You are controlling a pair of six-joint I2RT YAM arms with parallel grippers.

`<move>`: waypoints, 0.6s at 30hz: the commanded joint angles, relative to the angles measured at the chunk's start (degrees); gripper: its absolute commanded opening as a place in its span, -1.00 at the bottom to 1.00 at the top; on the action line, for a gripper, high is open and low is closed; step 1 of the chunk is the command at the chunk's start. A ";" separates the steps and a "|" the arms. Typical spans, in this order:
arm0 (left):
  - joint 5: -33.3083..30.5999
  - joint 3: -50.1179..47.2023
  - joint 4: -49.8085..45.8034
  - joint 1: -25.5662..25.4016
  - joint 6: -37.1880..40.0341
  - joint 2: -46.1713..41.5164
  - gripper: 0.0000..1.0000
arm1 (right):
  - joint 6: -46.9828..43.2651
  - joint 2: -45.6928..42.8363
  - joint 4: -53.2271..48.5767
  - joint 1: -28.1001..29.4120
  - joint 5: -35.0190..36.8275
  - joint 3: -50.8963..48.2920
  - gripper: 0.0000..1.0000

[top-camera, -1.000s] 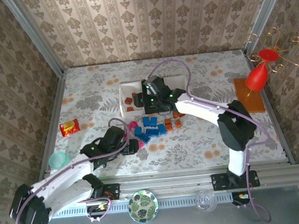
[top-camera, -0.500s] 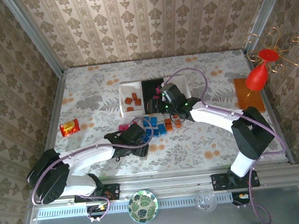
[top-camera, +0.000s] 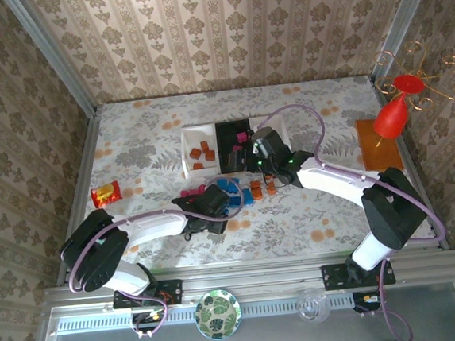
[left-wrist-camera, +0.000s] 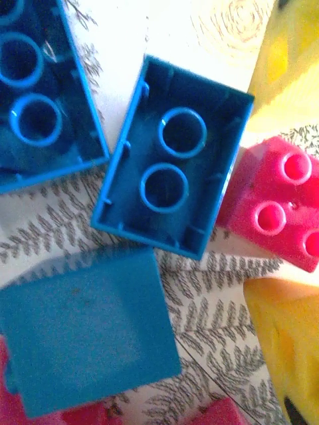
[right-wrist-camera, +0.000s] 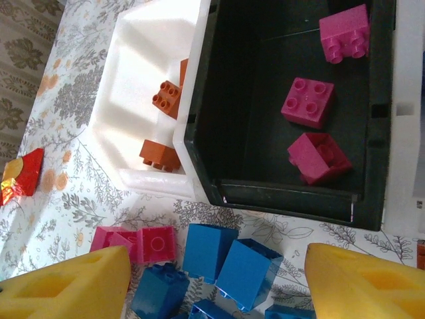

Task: Sort the legos into containers by color
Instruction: Pick up the lego from the middle-left of the table.

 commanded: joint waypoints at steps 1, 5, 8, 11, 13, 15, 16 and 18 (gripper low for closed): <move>-0.26 0.36 0.34 -0.59 0.07 -0.12 0.08 | 0.80 -2.53 1.13 -0.74 -0.05 -1.42 0.43; 0.01 -1.26 0.33 -1.46 -1.18 -0.67 -0.09 | 1.06 -3.22 1.48 -1.47 0.20 -2.56 0.43; -0.41 -2.53 -0.57 -2.63 -2.75 -1.55 -0.24 | 1.16 -3.80 1.66 -1.91 0.22 -3.61 0.43; -1.44 -3.01 -2.96 -4.56 -4.34 -5.33 -0.32 | 1.24 -4.83 1.51 -2.48 0.37 -5.04 0.44; -0.95 -2.76 -4.73 -5.24 -4.97 -8.91 -0.33 | 1.25 -5.95 1.52 -2.85 0.55 -6.55 0.44; 0.88 -2.12 -5.73 -5.26 -5.12 -12.46 -0.32 | 1.08 -7.32 1.74 -3.04 0.88 -8.42 0.44; 1.89 -1.53 -5.99 -5.20 -4.99 -14.18 -0.32 | 1.07 -8.05 1.81 -3.14 1.00 -9.59 0.44; 3.34 0.16 -6.50 -4.88 -4.69 -16.08 -0.31 | 1.07 -9.32 1.91 -3.31 1.18 -11.68 0.44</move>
